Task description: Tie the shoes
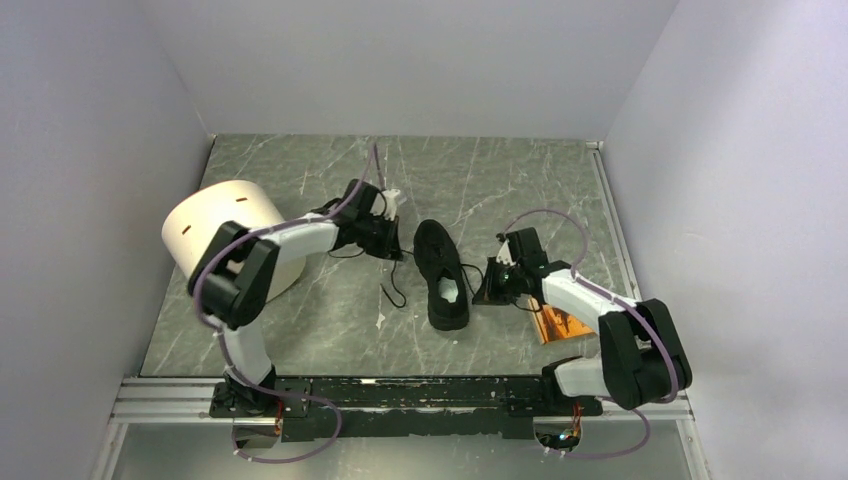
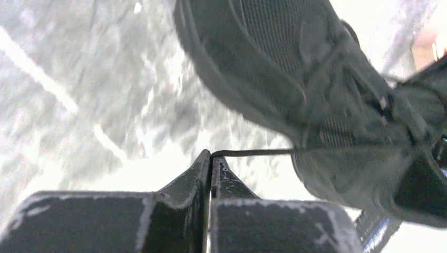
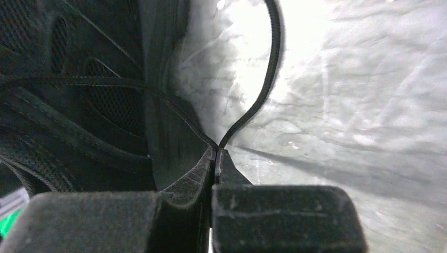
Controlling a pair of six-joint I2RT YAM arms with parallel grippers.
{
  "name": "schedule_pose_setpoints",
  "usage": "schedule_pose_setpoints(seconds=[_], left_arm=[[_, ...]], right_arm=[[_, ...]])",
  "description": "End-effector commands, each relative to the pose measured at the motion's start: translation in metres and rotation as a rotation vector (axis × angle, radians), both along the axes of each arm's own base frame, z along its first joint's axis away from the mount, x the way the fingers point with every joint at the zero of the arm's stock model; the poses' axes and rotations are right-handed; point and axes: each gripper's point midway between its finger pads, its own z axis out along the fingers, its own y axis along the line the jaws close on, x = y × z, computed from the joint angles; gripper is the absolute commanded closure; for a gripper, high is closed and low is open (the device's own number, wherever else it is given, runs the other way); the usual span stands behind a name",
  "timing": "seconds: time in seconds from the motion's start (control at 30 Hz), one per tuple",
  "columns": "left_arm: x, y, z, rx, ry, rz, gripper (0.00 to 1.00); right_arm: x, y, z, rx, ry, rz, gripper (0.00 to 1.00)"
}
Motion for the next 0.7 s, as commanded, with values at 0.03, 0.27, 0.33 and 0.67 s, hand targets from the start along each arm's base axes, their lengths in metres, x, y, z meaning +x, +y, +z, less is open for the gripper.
schedule_pose_setpoints(seconds=[0.03, 0.27, 0.33, 0.67], left_arm=[[-0.025, 0.046, 0.025, 0.031, -0.017, 0.046, 0.95], [-0.039, 0.05, 0.044, -0.042, -0.077, 0.067, 0.95], [-0.037, 0.055, 0.045, -0.023, -0.091, 0.085, 0.95], [-0.033, 0.028, 0.109, -0.175, -0.308, -0.069, 0.95]], right_arm=[[0.04, -0.035, 0.034, -0.182, -0.156, -0.128, 1.0], [0.075, -0.071, 0.073, -0.321, -0.251, -0.285, 1.0], [0.077, -0.08, 0.084, -0.338, -0.277, -0.346, 1.0], [0.048, -0.024, 0.089, -0.057, -0.214, -0.139, 1.0]])
